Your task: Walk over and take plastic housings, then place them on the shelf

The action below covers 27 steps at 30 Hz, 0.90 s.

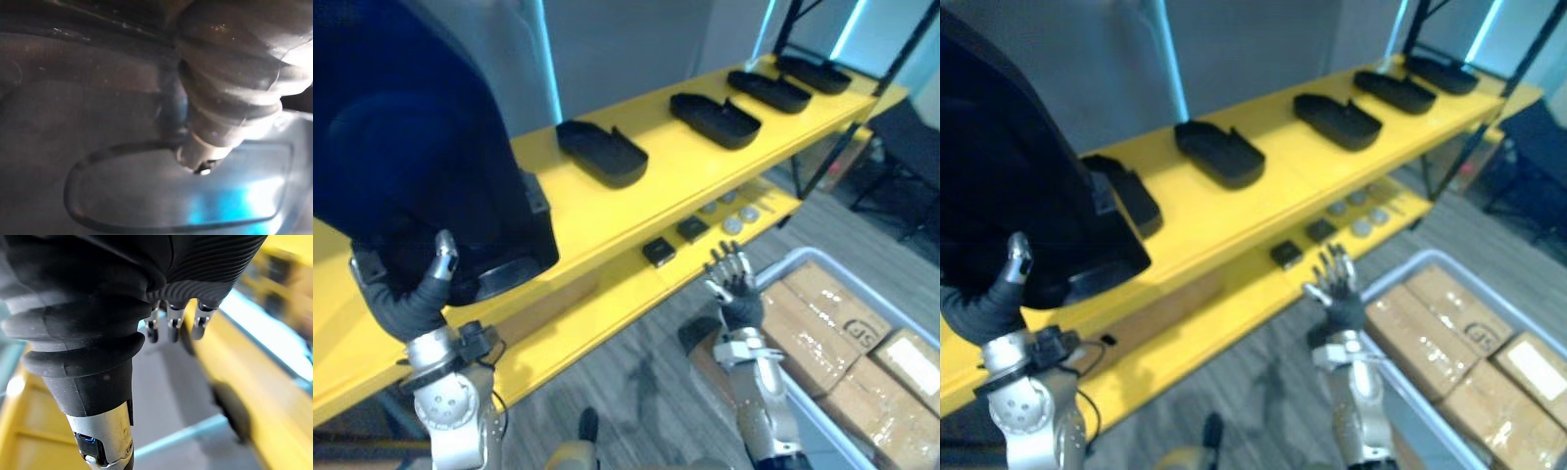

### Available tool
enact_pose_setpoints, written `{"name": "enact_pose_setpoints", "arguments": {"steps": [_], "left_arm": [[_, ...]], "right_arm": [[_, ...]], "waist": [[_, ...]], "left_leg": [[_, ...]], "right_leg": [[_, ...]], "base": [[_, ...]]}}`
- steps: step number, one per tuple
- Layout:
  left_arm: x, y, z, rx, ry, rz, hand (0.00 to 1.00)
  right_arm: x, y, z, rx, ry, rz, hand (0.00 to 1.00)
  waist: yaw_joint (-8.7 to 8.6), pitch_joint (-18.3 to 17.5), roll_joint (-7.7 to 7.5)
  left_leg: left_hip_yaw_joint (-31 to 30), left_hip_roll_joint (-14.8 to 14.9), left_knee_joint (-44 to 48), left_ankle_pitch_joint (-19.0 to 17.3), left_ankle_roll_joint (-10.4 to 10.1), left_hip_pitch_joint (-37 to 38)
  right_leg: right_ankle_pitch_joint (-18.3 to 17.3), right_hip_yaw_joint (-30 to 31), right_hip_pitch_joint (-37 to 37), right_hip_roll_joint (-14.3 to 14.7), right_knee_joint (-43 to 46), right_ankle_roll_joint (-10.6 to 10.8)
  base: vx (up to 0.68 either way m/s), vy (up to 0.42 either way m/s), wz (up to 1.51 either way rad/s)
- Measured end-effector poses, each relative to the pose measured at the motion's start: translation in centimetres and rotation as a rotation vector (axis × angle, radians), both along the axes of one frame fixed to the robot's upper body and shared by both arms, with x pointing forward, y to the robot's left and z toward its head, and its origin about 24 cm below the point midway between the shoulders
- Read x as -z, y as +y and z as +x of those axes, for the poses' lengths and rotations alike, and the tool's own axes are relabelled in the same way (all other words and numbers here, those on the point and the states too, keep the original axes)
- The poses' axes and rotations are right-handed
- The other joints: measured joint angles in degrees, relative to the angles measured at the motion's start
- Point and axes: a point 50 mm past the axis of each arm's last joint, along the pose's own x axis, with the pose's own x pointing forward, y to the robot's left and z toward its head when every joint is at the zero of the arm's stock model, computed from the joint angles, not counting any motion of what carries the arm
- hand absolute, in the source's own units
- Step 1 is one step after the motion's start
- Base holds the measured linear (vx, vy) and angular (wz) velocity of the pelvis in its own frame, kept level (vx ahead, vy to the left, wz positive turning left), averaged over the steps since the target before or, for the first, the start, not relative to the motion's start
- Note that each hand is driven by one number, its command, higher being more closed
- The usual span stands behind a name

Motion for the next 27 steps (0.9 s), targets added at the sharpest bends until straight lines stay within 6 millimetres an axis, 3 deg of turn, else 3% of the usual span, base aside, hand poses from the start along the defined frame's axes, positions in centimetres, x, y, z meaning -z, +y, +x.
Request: {"name": "enact_pose_setpoints", "arguments": {"steps": [2,4,6,7,8,10,13,16,19,23,26,27], "left_arm": [[-0.4,-0.1,1.2,0.014,-0.017,-0.004,1.00],[-0.3,-0.2,2.9,0.024,0.016,-0.029,1.00],[0.0,-0.1,2.9,0.020,0.042,-0.033,1.00],[0.4,-0.2,2.9,0.021,0.060,-0.044,1.00],[0.8,-0.4,2.8,0.028,0.074,-0.059,1.00],[2.1,-0.9,2.1,0.037,0.119,-0.097,1.00],[1.7,-1.3,1.9,0.065,0.099,-0.083,1.00],[1.2,-1.5,1.6,0.081,0.056,-0.070,1.00],[1.4,-1.4,1.7,0.074,0.073,-0.090,1.00],[3.4,-1.6,1.5,0.058,0.209,-0.148,1.00],[5.2,-0.6,0.2,-0.003,0.297,-0.200,1.00],[6.1,0.2,-0.6,-0.038,0.330,-0.233,1.00]], "right_arm": [[-0.3,-0.6,0.0,0.012,-0.019,-0.007,0.00],[-1.1,-1.3,-0.3,0.023,-0.062,-0.017,0.00],[-1.9,-1.2,-0.5,0.006,-0.101,-0.031,0.00],[-2.3,-1.4,-0.5,-0.008,-0.116,-0.054,0.00],[-2.4,-1.6,-0.5,-0.014,-0.117,-0.075,0.00],[-2.6,-2.1,-0.3,-0.042,-0.113,-0.128,0.00],[-3.1,-2.0,0.1,-0.056,-0.137,-0.149,0.00],[-4.2,-1.6,0.1,-0.078,-0.193,-0.188,0.00],[-5.2,-0.1,-0.3,-0.149,-0.270,-0.187,0.00],[-5.8,5.6,0.2,-0.390,-0.340,-0.132,0.00],[-6.1,8.9,1.9,-0.490,-0.344,-0.170,0.00],[-6.3,9.4,2.2,-0.495,-0.347,-0.177,0.00]], "waist": [[-0.64,0.00,0.00],[-1.69,-0.07,-0.10],[-1.77,-0.85,-1.36],[-2.20,-1.57,-1.93],[-2.33,-1.60,-0.62],[-0.57,-3.12,3.43],[-0.87,-3.86,4.48],[-0.97,-3.68,3.96],[-0.95,-3.65,3.37],[-0.40,-3.48,3.38],[3.02,-3.27,3.76],[3.66,-2.36,4.64]], "left_leg": [[-0.35,1.36,0.42,-0.68,-0.49,-0.51],[-2.02,1.18,0.46,-1.39,-1.56,-1.48],[-2.90,-0.34,0.15,-1.62,-2.51,-1.65],[-3.57,-1.20,-0.69,-1.26,-3.50,-1.13],[-3.87,-0.59,-0.68,-1.12,-3.77,-0.90],[-3.00,2.23,-0.67,-1.45,-5.68,-0.59],[-0.13,4.64,-0.67,-1.74,-6.54,0.70],[0.13,4.98,-0.66,-1.88,-6.69,0.76],[-0.32,3.90,-0.64,-2.52,-6.76,0.56],[-7.95,1.49,1.31,-2.59,-6.65,-1.71],[-12.99,1.49,2.49,-2.04,-6.75,-4.07],[-10.16,2.40,2.52,-2.41,-3.94,-4.96]], "right_leg": [[-1.41,3.12,-0.93,3.72,-9.28,1.54],[0.26,9.88,-0.85,7.00,-21.36,4.18],[0.99,10.43,-0.39,7.33,-25.42,4.89],[5.33,10.70,0.69,7.16,-27.15,6.91],[5.36,9.98,1.39,7.72,-27.23,6.50],[6.52,9.89,2.86,10.68,-29.45,5.67],[6.52,8.75,4.23,12.82,-29.44,5.67],[6.51,8.77,4.19,13.16,-29.58,5.65],[6.36,8.10,4.94,12.52,-30.83,5.46],[3.02,0.76,7.78,10.54,-28.88,4.81],[0.40,-5.01,8.31,11.01,-25.79,3.87],[-0.33,-9.29,10.19,11.13,-25.53,3.37]], "base": [[0.06,-0.024,0.03],[0.08,-0.126,0.35],[0.11,-0.239,0.47],[0.13,-0.278,0.60],[0.17,-0.235,0.32],[0.19,-0.165,-0.05],[0.14,-0.136,0.06],[0.05,-0.047,-0.09],[-0.01,0.014,0.12],[-0.03,0.001,0.86],[-0.04,-0.077,1.19],[-0.02,-0.119,1.52]]}}
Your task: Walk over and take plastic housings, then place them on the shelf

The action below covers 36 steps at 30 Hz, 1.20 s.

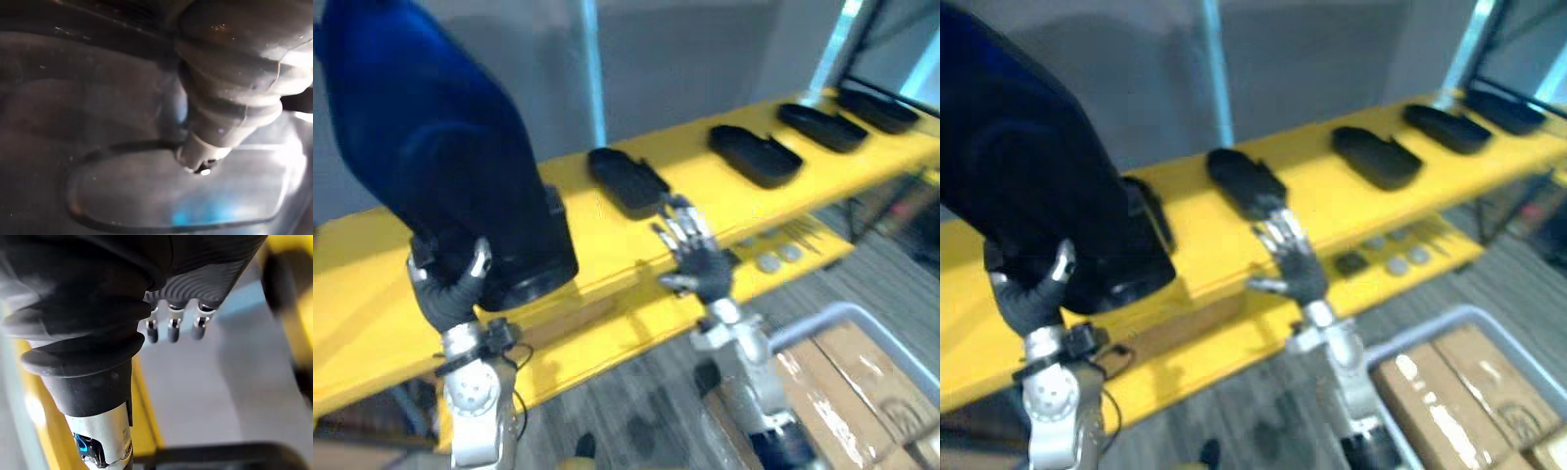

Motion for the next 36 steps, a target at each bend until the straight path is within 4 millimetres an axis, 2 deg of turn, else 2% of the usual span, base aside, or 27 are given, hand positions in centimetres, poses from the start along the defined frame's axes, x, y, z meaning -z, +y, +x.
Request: {"name": "enact_pose_setpoints", "arguments": {"steps": [1,2,3,4,5,6,7,8,10,11,12,13,15,21,23,24,25,26,27,29,30,31,32,33,36], "left_arm": [[0.5,0.4,-0.5,-0.012,0.021,-0.023,1.00],[1.0,0.9,-1.2,-0.031,0.037,-0.042,1.00],[1.4,1.3,-1.8,-0.042,0.042,-0.063,1.00],[1.5,1.4,-2.4,-0.048,0.040,-0.064,1.00],[1.5,1.5,-2.6,-0.046,0.033,-0.064,1.00],[1.4,1.4,-2.6,-0.032,0.018,-0.071,1.00],[1.3,1.0,-2.6,-0.011,0.010,-0.075,1.00],[1.1,0.7,-2.5,0.006,-0.001,-0.073,1.00],[0.4,-0.3,-2.2,0.077,-0.044,-0.053,1.00],[0.3,-0.5,-2.0,0.095,-0.049,-0.053,1.00],[0.2,-1.0,-1.7,0.130,-0.052,-0.047,1.00],[0.2,-1.4,-1.4,0.163,-0.058,-0.043,1.00],[-0.1,-2.3,-0.8,0.219,-0.077,-0.046,1.00],[-1.3,-3.3,0.9,0.290,-0.126,0.028,1.00],[-1.0,-3.7,1.9,0.327,-0.104,0.047,1.00],[-0.9,-3.8,2.1,0.338,-0.094,0.046,1.00],[-0.6,-3.9,2.5,0.357,-0.070,0.048,1.00],[-0.6,-4.0,2.5,0.360,-0.060,0.059,1.00],[-0.6,-3.9,2.7,0.366,-0.044,0.096,1.00],[-0.7,-3.9,2.9,0.378,-0.037,0.122,1.00],[-0.9,-3.7,3.0,0.377,-0.032,0.148,1.00],[-1.0,-3.1,3.0,0.360,-0.021,0.172,1.00],[-0.8,-3.3,3.0,0.358,-0.008,0.165,1.00],[-0.1,-3.7,2.8,0.349,0.022,0.147,1.00],[0.0,-3.9,2.5,0.329,0.017,0.109,1.00]], "right_arm": [[0.0,-0.1,0.1,0.014,-0.002,-0.016,0.00],[0.2,-0.2,0.1,0.030,0.006,-0.028,0.00],[0.4,-0.5,0.2,0.040,0.012,-0.047,0.00],[0.7,-0.9,0.3,0.048,0.017,-0.067,0.00],[0.8,-1.1,0.4,0.054,0.020,-0.069,0.00],[0.9,-1.6,0.4,0.069,0.028,-0.065,0.00],[1.5,-2.1,0.1,0.086,0.047,-0.061,0.00],[1.9,-2.3,-0.1,0.095,0.062,-0.058,0.00],[2.7,-2.4,-0.7,0.103,0.088,-0.049,0.00],[2.8,-2.4,-0.8,0.105,0.093,-0.044,0.00],[3.0,-2.3,-1.0,0.108,0.103,-0.029,0.00],[3.2,-2.3,-1.3,0.120,0.106,-0.011,0.00],[3.4,-2.7,-1.7,0.156,0.111,0.011,0.00],[3.8,-2.8,-1.9,0.201,0.142,0.049,0.00],[4.3,-3.2,-2.2,0.241,0.176,0.053,0.00],[4.5,-3.3,-2.3,0.258,0.186,0.050,0.00],[4.8,-3.4,-2.5,0.285,0.205,0.042,0.00],[4.9,-3.5,-2.6,0.295,0.210,0.037,0.00],[5.0,-3.6,-2.6,0.307,0.215,0.034,0.00],[4.6,-3.4,-2.7,0.300,0.198,0.052,0.00],[3.6,-3.2,-2.8,0.285,0.155,0.070,0.00],[2.6,-2.8,-3.0,0.270,0.105,0.089,0.00],[2.4,-2.9,-3.1,0.271,0.081,0.079,0.00],[2.2,-3.4,-3.2,0.283,0.055,0.052,0.00],[1.6,-3.6,-3.3,0.278,-0.003,0.005,0.00]], "waist": [[-0.05,0.21,-0.56],[0.08,0.32,-0.44],[0.50,0.46,0.04],[1.47,0.49,0.08],[1.88,0.84,-0.70],[1.92,0.86,0.14],[1.53,0.58,1.27],[0.94,0.41,1.39],[-0.11,0.36,-0.56],[-0.52,0.44,-1.07],[-1.39,-0.19,-2.30],[-2.21,-0.29,-2.90],[-3.07,-0.26,-2.73],[-3.20,0.11,-2.06],[-3.49,1.02,-0.79],[-3.51,1.43,-0.48],[-3.77,2.09,0.13],[-4.16,2.68,0.35],[-5.21,3.69,1.28],[-5.33,3.79,1.00],[-5.33,3.82,-0.36],[-5.61,3.73,-3.96],[-6.23,4.04,-4.10],[-5.99,4.13,-2.55],[-4.51,2.44,-0.49]], "left_leg": [[4.35,0.96,0.07,0.19,3.84,0.15],[8.12,1.64,0.18,-0.09,6.65,-0.28],[11.93,2.64,1.66,-1.74,7.76,-1.66],[14.82,3.31,3.19,-3.60,5.98,-3.08],[16.12,3.61,5.11,-3.69,6.34,-4.35],[17.08,4.16,10.95,-3.53,6.45,-6.34],[18.52,5.18,13.76,-3.31,4.78,-5.45],[18.79,4.93,13.75,-2.31,2.20,-5.41],[19.97,2.96,10.54,-1.49,0.68,-3.92],[20.56,2.63,9.50,-1.03,0.05,-3.53],[21.34,1.68,6.67,0.38,-0.01,-2.91],[21.49,0.57,2.37,2.70,-0.16,-1.11],[21.31,-0.84,-2.86,5.57,0.18,1.42],[21.19,-2.53,-3.60,5.43,0.82,2.62],[20.75,-3.34,-3.62,4.54,1.82,3.24],[20.67,-3.50,-3.61,4.38,2.00,3.62],[20.03,-3.50,-3.60,4.10,2.35,4.16],[19.14,-3.21,-3.61,3.94,2.58,4.55],[17.54,-1.51,-3.67,3.71,2.93,4.19],[16.26,0.23,-3.67,3.65,2.90,2.84],[16.11,0.41,-3.66,3.25,2.31,1.73],[16.43,-2.02,-2.50,3.03,2.00,1.16],[16.55,-2.17,0.37,3.12,2.79,-0.04],[16.55,-1.06,1.84,3.59,1.91,-0.59],[16.26,-0.82,-3.19,5.77,1.16,-0.74]], "right_leg": [[0.06,-2.77,1.70,-0.16,0.05,-0.04],[0.05,-5.17,2.83,-0.31,0.06,-0.06],[-0.01,-7.40,3.99,-0.54,0.08,-0.14],[-0.47,-8.11,4.16,-1.13,-0.42,-0.77],[-1.40,-8.20,4.04,-1.96,-0.81,-0.91],[-2.30,-8.46,3.90,-2.56,-0.57,0.28],[-2.50,-7.96,3.93,-2.39,0.11,0.91],[-2.65,-7.88,4.07,-2.39,0.61,1.38],[-2.05,-7.02,3.63,-4.30,0.59,2.35],[-1.87,-6.97,3.50,-4.58,0.44,2.47],[-1.30,-6.88,2.87,-5.31,0.03,2.68],[-0.64,-6.94,2.90,-5.85,-0.27,2.76],[0.17,-6.97,3.31,-6.49,-0.30,3.05],[1.33,-6.06,3.88,-8.29,0.89,3.15],[1.17,-4.94,2.73,-10.09,5.93,2.84],[1.08,-4.03,1.73,-10.83,8.76,2.21],[1.65,-0.64,-0.88,-11.58,15.03,-0.69],[2.54,1.62,-2.48,-11.65,18.55,-2.08],[-1.12,6.30,-6.24,-9.42,22.71,-3.01],[-4.32,8.92,-7.41,-4.19,15.89,-2.79],[-4.14,10.41,-7.37,-0.72,7.58,-2.69],[-2.35,12.73,-7.35,-1.38,3.21,-1.36],[-1.83,11.43,-6.89,-1.97,3.78,-0.56],[-1.67,10.42,-5.91,-1.46,3.61,-0.36],[1.92,9.81,-4.84,0.76,-2.92,-0.53]], "base": [[-0.01,-0.108,1.87],[0.01,-0.098,1.87],[0.00,0.017,1.60],[0.00,0.056,1.14],[0.01,0.091,0.56],[0.05,0.086,0.15],[0.06,0.095,0.12],[0.07,0.103,-0.05],[0.06,0.113,-0.06],[0.05,0.104,-0.08],[0.05,0.071,-0.01],[0.05,0.067,0.04],[0.04,0.055,0.18],[0.00,0.028,0.04],[-0.05,0.080,0.14],[-0.05,0.126,0.18],[-0.03,0.082,0.12],[-0.05,0.038,0.38],[-0.05,-0.022,0.41],[-0.06,-0.056,0.45],[-0.05,-0.096,0.67],[0.00,-0.098,0.84],[0.05,-0.096,0.78],[0.10,-0.087,0.52],[0.12,-0.047,0.24]]}}
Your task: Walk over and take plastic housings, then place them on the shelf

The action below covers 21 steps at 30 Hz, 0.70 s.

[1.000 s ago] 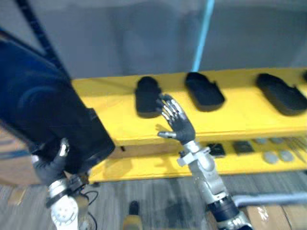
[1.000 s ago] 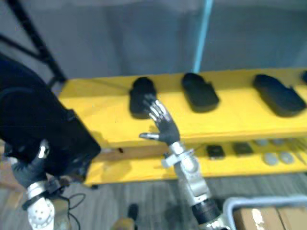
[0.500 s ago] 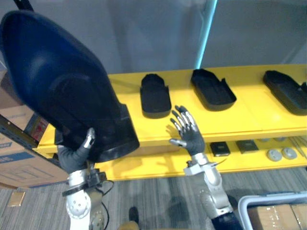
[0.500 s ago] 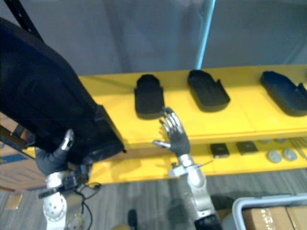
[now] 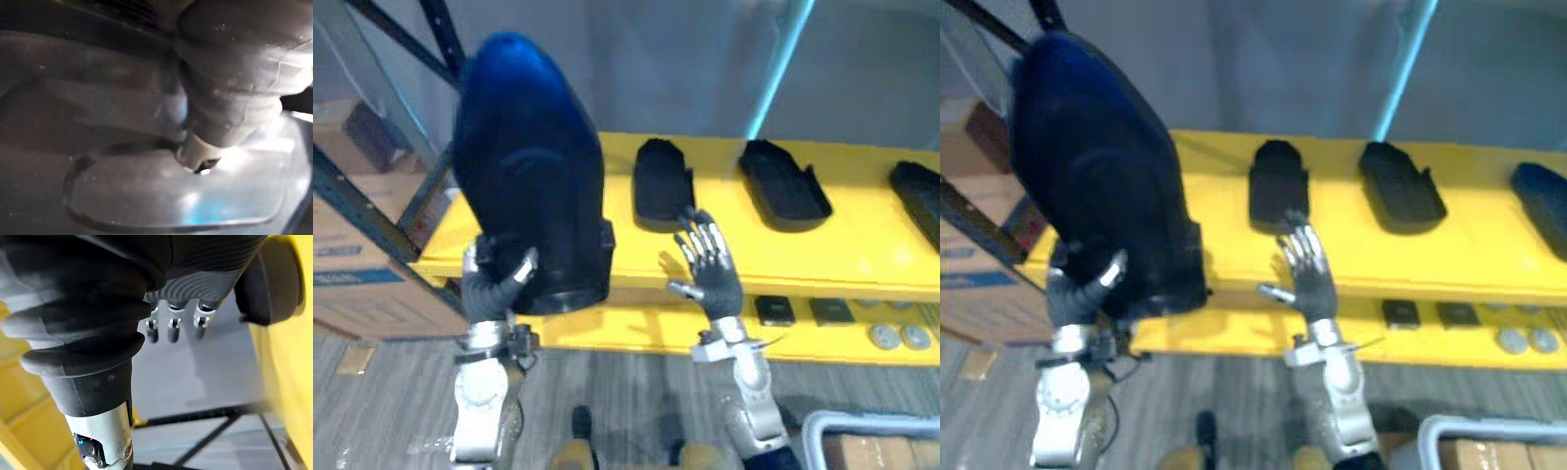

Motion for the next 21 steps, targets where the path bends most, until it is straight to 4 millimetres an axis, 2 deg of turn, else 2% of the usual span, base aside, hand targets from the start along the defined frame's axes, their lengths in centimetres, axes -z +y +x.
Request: {"name": "enact_pose_setpoints", "arguments": {"steps": [2,4,8,10,13,16,19,21], "left_arm": [[-0.3,0.0,-0.1,-0.018,-0.016,-0.021,1.00],[-0.3,0.0,-0.1,-0.025,-0.008,-0.027,1.00],[-0.7,-0.1,-0.3,-0.043,-0.018,-0.052,1.00],[-0.5,-0.3,-0.3,-0.057,-0.015,-0.098,1.00],[-0.6,-0.7,0.0,-0.050,-0.019,-0.113,1.00],[-0.8,-0.5,0.4,-0.068,-0.024,-0.096,1.00],[-1.1,-0.4,1.2,-0.066,-0.007,-0.039,1.00],[-0.8,0.1,1.4,-0.090,0.026,-0.008,1.00]], "right_arm": [[-0.6,0.2,0.0,-0.014,-0.030,-0.001,0.00],[-0.8,0.6,0.1,-0.024,-0.046,-0.022,0.00],[-1.8,1.5,0.1,-0.079,-0.122,-0.047,0.00],[-2.2,2.6,-0.1,-0.143,-0.151,-0.058,0.00],[-2.4,3.7,-0.5,-0.192,-0.164,-0.063,0.00],[-3.0,4.9,-0.2,-0.232,-0.210,-0.100,0.00],[-3.2,5.3,-0.1,-0.175,-0.226,-0.066,0.00],[-3.2,5.9,-0.2,-0.172,-0.214,-0.029,0.00]], "waist": [[0.07,0.04,0.15],[0.26,0.03,-0.04],[0.66,0.05,-0.05],[0.69,0.04,-0.03],[0.42,0.02,-0.01],[1.26,-0.21,0.35],[1.56,-0.74,-0.26],[1.76,-0.91,-0.69]], "left_leg": [[-0.83,-0.30,-0.14,0.89,-0.13,-0.51],[-1.19,-0.50,-0.12,0.92,-0.17,0.32],[-1.18,-0.39,-0.08,0.91,-0.17,1.72],[-1.13,-0.39,-0.11,0.84,-0.14,2.21],[2.00,0.24,2.72,-1.33,0.36,2.12],[3.35,-0.99,2.57,-1.48,0.48,3.19],[5.59,-3.00,-0.19,-1.20,0.84,4.59],[8.00,-3.25,-0.35,-1.35,1.72,4.72]], "right_leg": [[1.74,-1.29,1.00,0.35,-1.29,0.35],[1.62,-1.52,2.18,0.29,-1.26,0.15],[0.53,-1.45,3.79,-0.16,-0.64,-0.30],[-0.66,-2.80,5.21,-0.46,-0.23,-0.17],[-1.27,-5.26,7.22,-0.87,0.07,0.13],[-1.92,-4.38,6.82,-2.58,1.01,1.14],[-2.87,-3.55,5.49,-5.14,2.87,1.73],[-2.62,-0.85,3.63,-5.44,3.98,1.69]], "base": [[0.17,-0.039,0.26],[0.12,-0.039,0.15],[0.06,-0.033,0.08],[-0.03,-0.033,0.26],[-0.06,-0.018,0.39],[-0.04,0.055,-0.08],[-0.02,0.122,-0.13],[0.01,0.080,-0.50]]}}
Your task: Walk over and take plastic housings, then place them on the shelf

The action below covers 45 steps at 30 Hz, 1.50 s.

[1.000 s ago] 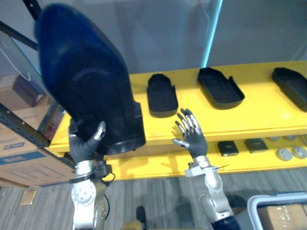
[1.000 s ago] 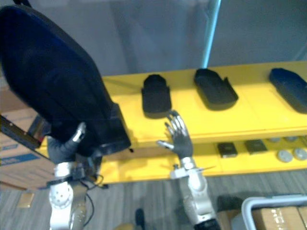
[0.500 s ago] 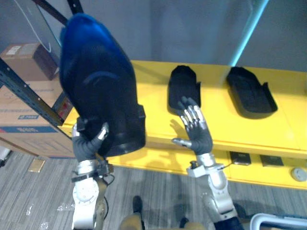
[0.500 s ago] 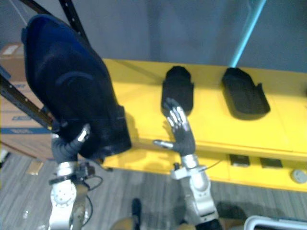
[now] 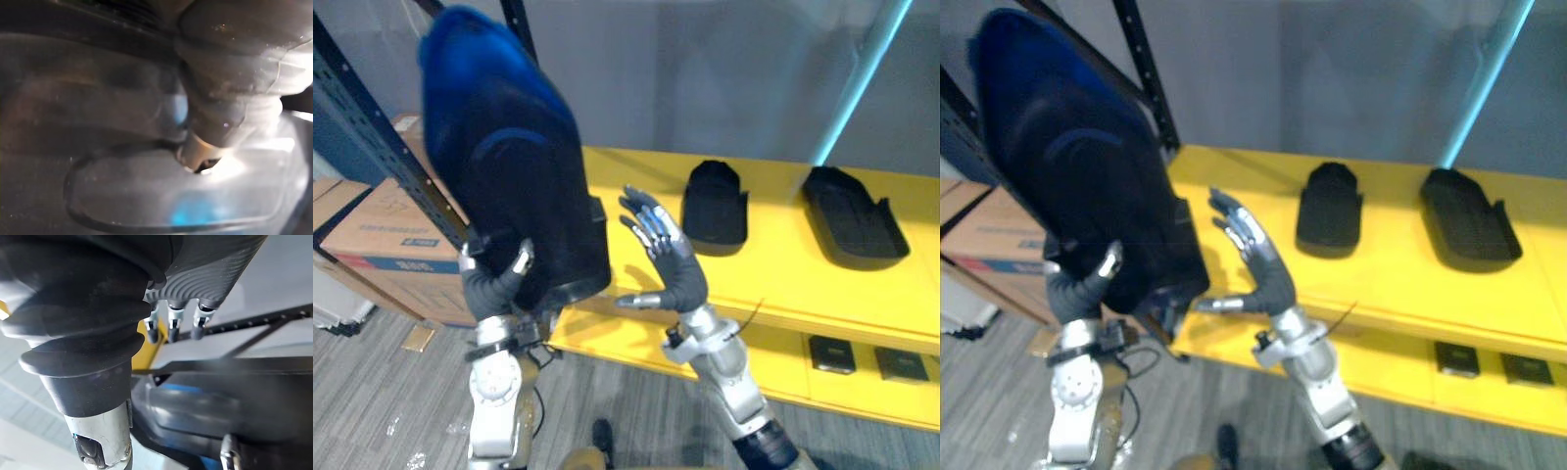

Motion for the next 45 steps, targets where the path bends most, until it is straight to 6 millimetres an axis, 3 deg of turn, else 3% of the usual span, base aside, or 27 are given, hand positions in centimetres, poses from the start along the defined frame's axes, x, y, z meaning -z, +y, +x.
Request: {"name": "enact_pose_setpoints", "arguments": {"steps": [3,9,12,15,19,23,27,35,40,45], "left_arm": [[0.3,0.6,1.0,-0.013,0.053,0.032,1.00],[-0.2,1.1,4.1,-0.031,0.097,0.114,1.00],[0.3,2.3,5.8,-0.055,0.156,0.143,1.00],[1.8,4.8,7.8,-0.115,0.281,0.130,1.00],[3.1,7.2,9.7,-0.182,0.413,0.085,1.00],[2.1,8.9,11.9,-0.230,0.467,0.042,1.00],[1.2,9.5,13.3,-0.220,0.500,-0.055,1.00],[1.8,11.9,12.9,-0.301,0.590,-0.143,1.00],[1.8,12.7,12.7,-0.328,0.615,-0.202,1.00],[1.4,14.3,12.5,-0.347,0.650,-0.200,1.00]], "right_arm": [[-0.3,0.7,-0.6,-0.031,-0.005,0.019,0.00],[0.7,0.2,-1.2,-0.024,0.048,-0.012,0.00],[0.8,-0.3,-1.3,-0.037,0.054,-0.023,0.00],[-0.6,-0.8,-1.8,-0.101,0.021,-0.010,0.00],[-1.1,-1.3,-2.6,-0.192,0.017,-0.004,0.00],[-0.3,-0.2,-3.2,-0.301,0.053,-0.083,0.00],[-0.1,0.7,-3.7,-0.351,0.057,-0.113,0.00],[0.2,1.7,-4.1,-0.393,0.094,-0.128,0.00],[0.2,2.4,-5.0,-0.437,0.097,-0.133,0.00],[-0.1,2.2,-5.0,-0.415,0.098,-0.115,0.00]], "waist": [[-0.91,-0.49,-0.83],[-2.33,-0.66,-0.64],[-2.76,-0.67,-0.59],[-4.20,-0.61,-0.30],[-6.46,-0.13,0.89],[-8.32,0.92,3.26],[-8.63,1.81,4.76],[-10.00,2.32,5.62],[-10.57,4.71,7.38],[-11.28,5.15,7.60]], "left_leg": [[1.18,-0.03,-0.08,0.21,0.38,-0.11],[1.68,1.02,-0.17,0.89,0.30,-1.67],[2.44,1.69,-0.13,1.30,0.01,-1.60],[4.11,2.82,-0.07,1.48,-0.20,-1.36],[5.94,3.35,0.02,1.51,-0.26,-1.21],[7.18,3.45,-0.12,1.29,-0.53,-1.92],[7.82,3.30,0.04,1.46,-0.35,-3.08],[7.90,2.42,0.16,1.98,0.18,-2.66],[7.87,2.46,0.13,1.55,-0.22,-2.74],[8.09,2.39,0.15,1.70,-0.09,-3.84]], "right_leg": [[1.63,1.52,-0.22,0.24,-1.95,0.69],[3.05,2.02,-1.39,1.61,-3.88,0.36],[3.95,2.94,-1.42,2.52,-4.45,0.06],[4.81,4.87,-2.11,3.47,-4.97,-0.44],[5.20,6.90,-3.41,3.76,-4.89,-0.39],[5.07,8.38,-5.47,3.64,-4.20,-0.51],[5.10,9.28,-7.69,3.35,-2.91,-0.34],[3.53,10.94,-9.84,2.16,1.64,0.75],[1.85,10.93,-11.08,1.85,3.88,0.35],[2.05,11.27,-12.71,1.65,4.91,0.68]], "base": [[0.04,0.042,-0.30],[0.01,-0.008,-0.06],[0.03,-0.021,-0.17],[0.00,-0.015,-0.29],[-0.03,0.019,-0.31],[-0.04,0.039,-0.16],[0.00,0.027,-0.07],[0.04,0.001,-0.05],[-0.03,-0.001,0.00],[0.01,0.000,-0.01]]}}
